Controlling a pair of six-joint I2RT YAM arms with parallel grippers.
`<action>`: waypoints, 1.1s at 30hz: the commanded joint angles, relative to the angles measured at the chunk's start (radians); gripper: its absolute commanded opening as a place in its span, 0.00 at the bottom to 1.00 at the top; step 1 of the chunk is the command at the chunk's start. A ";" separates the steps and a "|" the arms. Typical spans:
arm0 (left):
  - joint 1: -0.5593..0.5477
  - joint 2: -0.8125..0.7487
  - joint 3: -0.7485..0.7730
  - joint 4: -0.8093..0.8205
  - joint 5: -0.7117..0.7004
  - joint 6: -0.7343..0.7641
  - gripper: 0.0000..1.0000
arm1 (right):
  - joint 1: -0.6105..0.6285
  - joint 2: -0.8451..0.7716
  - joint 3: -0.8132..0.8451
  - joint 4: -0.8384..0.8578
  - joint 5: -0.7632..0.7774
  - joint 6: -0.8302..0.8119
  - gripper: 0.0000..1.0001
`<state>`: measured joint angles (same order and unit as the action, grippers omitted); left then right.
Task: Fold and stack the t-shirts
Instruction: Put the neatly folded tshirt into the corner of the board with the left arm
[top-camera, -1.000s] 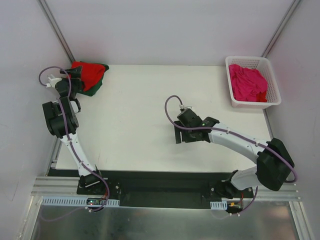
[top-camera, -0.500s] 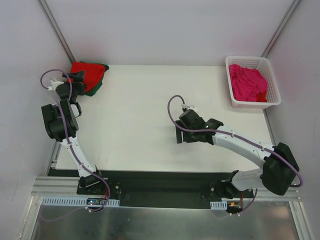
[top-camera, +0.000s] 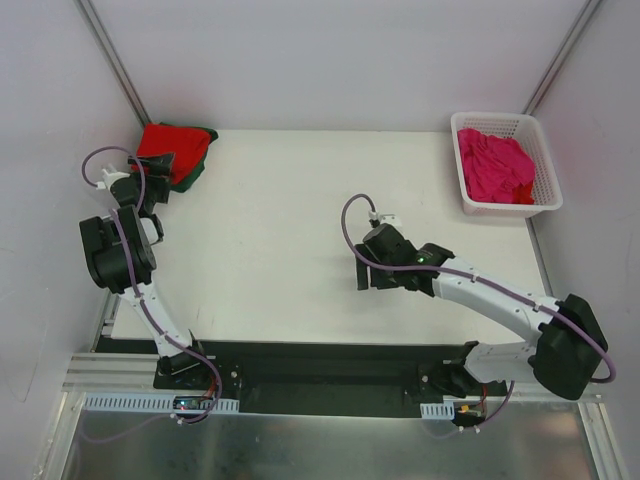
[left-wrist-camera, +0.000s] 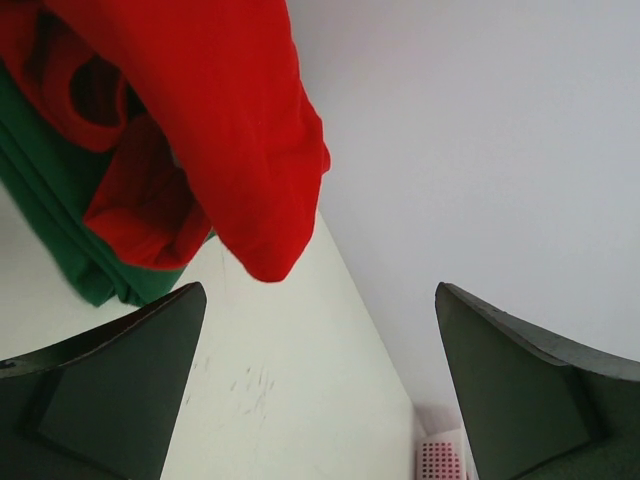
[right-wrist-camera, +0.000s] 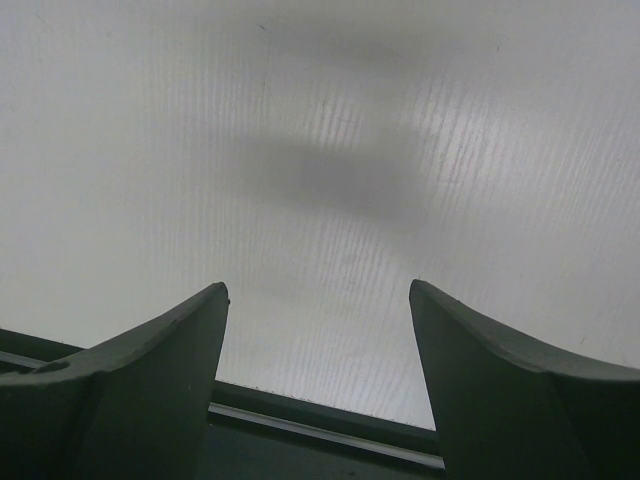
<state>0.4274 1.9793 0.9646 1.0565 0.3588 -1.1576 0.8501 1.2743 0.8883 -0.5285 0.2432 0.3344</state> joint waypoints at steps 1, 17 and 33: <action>0.010 -0.091 -0.033 0.007 0.037 0.070 0.99 | 0.009 -0.038 -0.006 0.005 0.024 0.018 0.77; 0.008 -0.306 -0.075 -0.101 0.305 0.101 0.93 | 0.012 -0.062 -0.041 0.028 0.036 0.017 0.77; -0.030 0.156 0.445 0.013 0.361 -0.082 0.00 | 0.013 -0.013 -0.025 0.028 0.051 0.012 0.77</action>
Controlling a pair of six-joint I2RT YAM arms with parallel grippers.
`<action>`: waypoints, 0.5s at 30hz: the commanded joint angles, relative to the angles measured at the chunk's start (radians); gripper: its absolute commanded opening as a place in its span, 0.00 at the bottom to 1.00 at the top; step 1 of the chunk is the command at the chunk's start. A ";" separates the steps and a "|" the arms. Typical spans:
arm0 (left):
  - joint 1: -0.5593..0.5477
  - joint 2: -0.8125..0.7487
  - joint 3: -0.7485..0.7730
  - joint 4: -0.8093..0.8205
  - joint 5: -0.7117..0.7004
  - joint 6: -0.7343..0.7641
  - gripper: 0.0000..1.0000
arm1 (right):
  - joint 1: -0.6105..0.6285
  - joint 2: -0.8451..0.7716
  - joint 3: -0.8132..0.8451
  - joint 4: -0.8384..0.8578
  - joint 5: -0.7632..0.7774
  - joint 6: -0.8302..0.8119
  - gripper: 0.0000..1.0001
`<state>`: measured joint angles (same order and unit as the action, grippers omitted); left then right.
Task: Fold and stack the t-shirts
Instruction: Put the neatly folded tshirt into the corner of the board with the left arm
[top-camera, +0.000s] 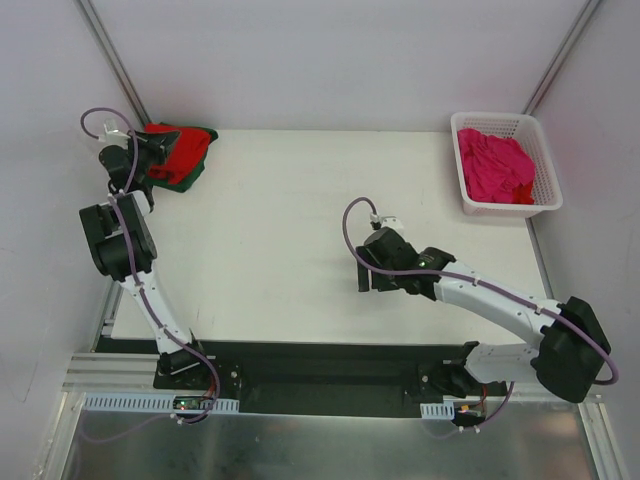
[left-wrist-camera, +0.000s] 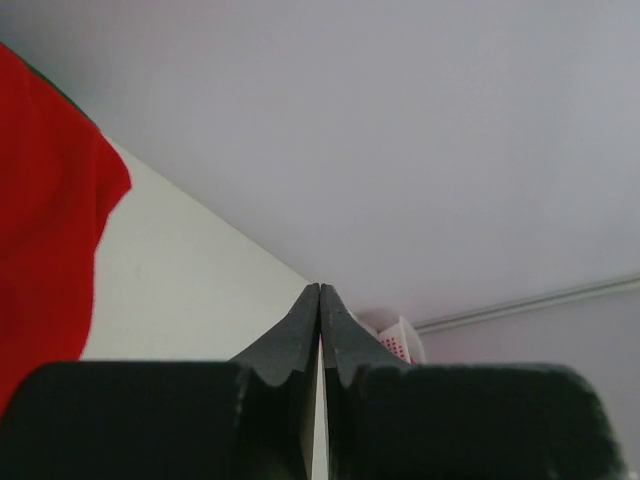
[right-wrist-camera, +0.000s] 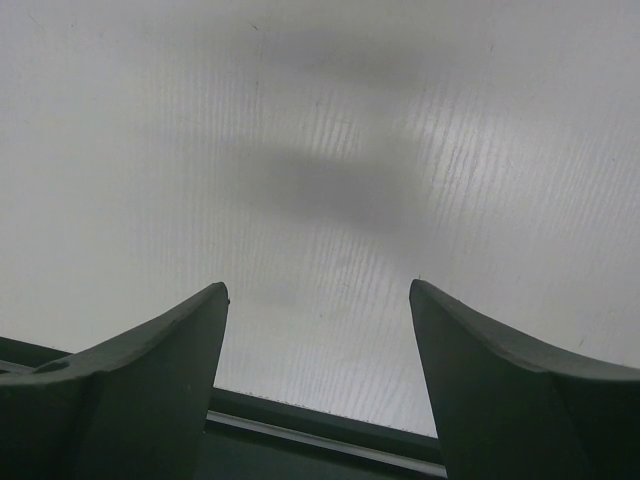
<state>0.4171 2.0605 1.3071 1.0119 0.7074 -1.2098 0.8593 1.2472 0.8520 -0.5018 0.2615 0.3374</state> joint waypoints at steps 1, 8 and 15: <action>-0.023 0.096 0.127 0.057 0.010 -0.036 0.00 | 0.003 0.017 0.013 0.000 0.033 0.011 0.77; -0.066 0.275 0.285 0.086 -0.039 -0.083 0.00 | 0.003 0.037 0.036 -0.015 0.044 0.009 0.77; -0.081 0.319 0.313 -0.019 -0.086 -0.028 0.00 | 0.003 0.041 0.042 -0.029 0.056 0.009 0.77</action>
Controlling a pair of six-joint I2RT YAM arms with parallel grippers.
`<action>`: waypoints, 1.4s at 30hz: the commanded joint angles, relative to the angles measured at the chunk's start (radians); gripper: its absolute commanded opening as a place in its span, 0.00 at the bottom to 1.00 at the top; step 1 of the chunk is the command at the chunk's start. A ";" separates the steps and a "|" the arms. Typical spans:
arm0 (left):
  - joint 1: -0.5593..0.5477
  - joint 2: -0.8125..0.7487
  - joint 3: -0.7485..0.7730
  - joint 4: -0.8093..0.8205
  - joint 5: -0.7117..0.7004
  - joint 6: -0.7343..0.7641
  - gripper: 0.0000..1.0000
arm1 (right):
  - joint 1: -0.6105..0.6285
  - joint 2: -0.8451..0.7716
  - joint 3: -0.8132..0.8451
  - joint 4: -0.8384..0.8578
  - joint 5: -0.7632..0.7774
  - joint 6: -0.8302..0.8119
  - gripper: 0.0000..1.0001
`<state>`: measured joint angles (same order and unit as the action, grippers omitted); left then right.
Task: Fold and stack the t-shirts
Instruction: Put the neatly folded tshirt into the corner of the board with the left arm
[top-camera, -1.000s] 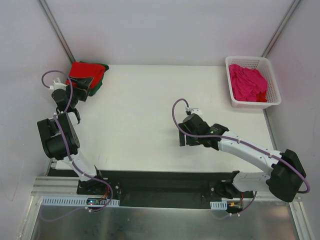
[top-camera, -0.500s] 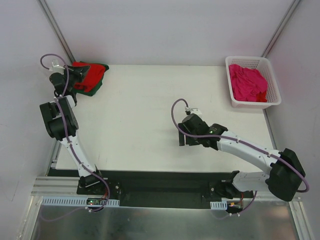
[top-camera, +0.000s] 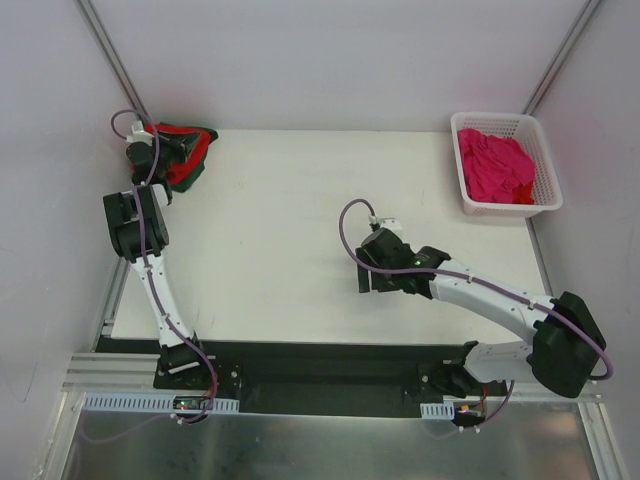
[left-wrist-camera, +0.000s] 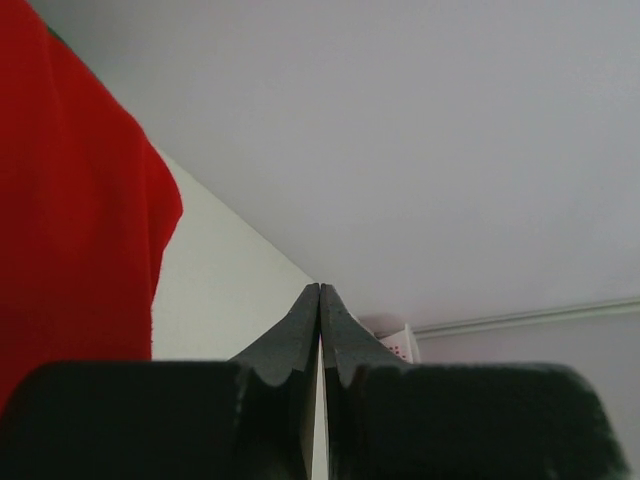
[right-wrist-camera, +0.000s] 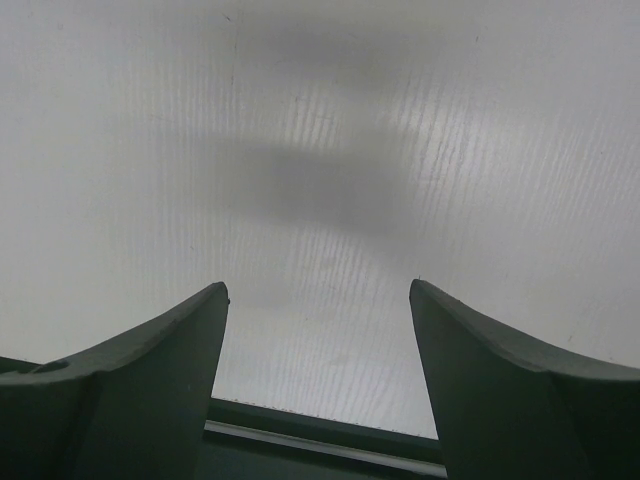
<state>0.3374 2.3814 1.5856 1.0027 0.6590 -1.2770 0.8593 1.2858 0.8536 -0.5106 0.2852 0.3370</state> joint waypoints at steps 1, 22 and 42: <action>-0.001 -0.007 0.015 -0.027 -0.042 0.050 0.00 | 0.004 0.003 0.041 -0.020 0.032 0.010 0.77; 0.002 -0.037 -0.190 -0.101 -0.131 0.093 0.00 | 0.003 -0.031 0.022 -0.019 0.040 0.010 0.77; -0.009 -0.278 -0.122 -0.260 -0.042 0.320 0.00 | 0.004 -0.071 -0.002 -0.022 0.039 0.022 0.77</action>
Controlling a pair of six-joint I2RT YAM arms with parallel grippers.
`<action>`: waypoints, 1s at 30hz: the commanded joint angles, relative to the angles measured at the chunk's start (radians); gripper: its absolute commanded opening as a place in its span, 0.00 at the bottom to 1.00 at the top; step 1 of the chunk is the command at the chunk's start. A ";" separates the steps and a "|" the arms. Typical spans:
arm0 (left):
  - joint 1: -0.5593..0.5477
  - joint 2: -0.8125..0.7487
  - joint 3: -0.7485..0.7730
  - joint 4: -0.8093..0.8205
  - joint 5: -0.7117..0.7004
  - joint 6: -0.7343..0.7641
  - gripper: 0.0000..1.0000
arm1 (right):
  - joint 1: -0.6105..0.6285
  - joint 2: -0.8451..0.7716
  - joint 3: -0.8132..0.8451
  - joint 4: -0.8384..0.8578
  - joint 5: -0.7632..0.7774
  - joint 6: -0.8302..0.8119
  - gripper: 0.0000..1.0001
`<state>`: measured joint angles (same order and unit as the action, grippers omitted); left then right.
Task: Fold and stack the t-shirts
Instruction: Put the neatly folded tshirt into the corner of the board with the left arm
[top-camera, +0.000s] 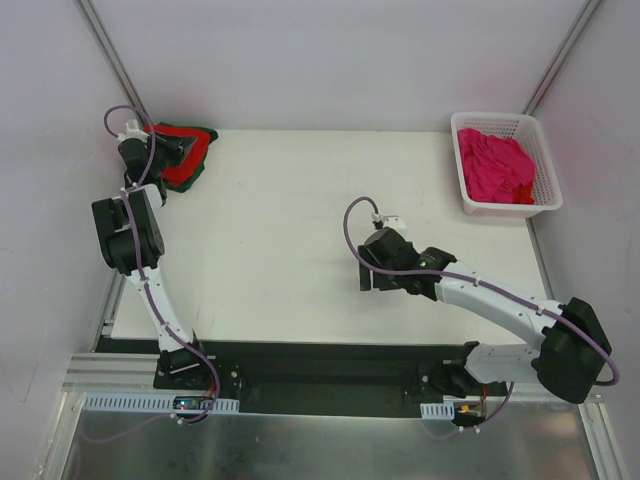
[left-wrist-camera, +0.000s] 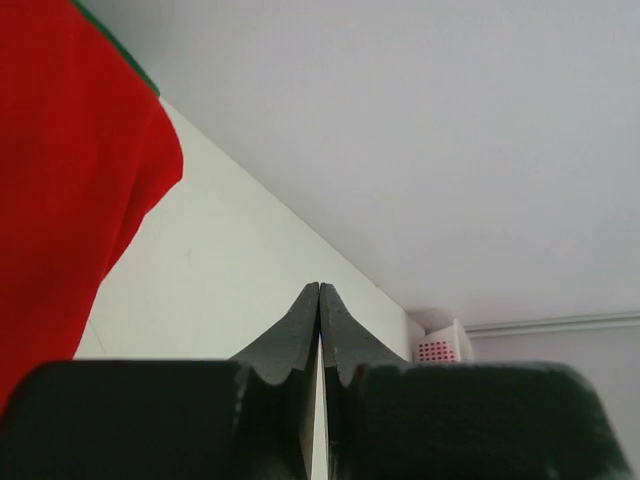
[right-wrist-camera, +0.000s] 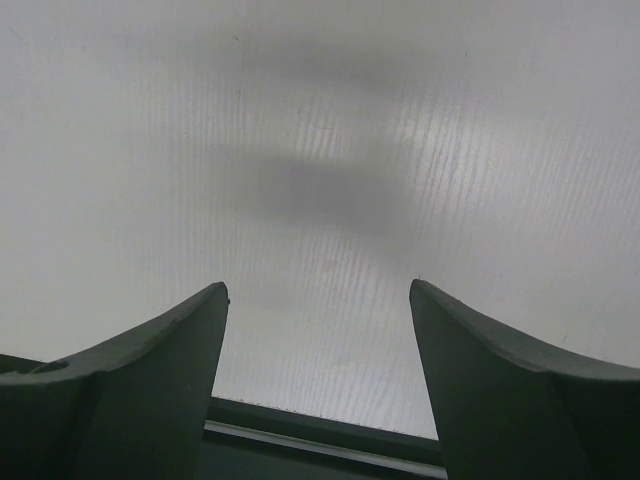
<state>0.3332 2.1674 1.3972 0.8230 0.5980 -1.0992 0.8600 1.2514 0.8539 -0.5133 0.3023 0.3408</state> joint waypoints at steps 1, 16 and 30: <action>-0.005 -0.064 0.081 -0.128 0.016 0.163 0.00 | 0.005 -0.038 -0.004 -0.021 0.023 0.017 0.77; 0.027 0.084 0.471 -0.519 -0.064 0.491 0.00 | -0.001 -0.021 -0.012 -0.033 0.046 0.007 0.78; 0.007 -0.021 0.353 -0.633 -0.193 0.685 0.00 | -0.009 -0.001 0.001 -0.011 0.018 -0.003 0.78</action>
<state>0.3527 2.2494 1.7977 0.2169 0.4461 -0.4892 0.8566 1.2587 0.8524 -0.5316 0.3241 0.3363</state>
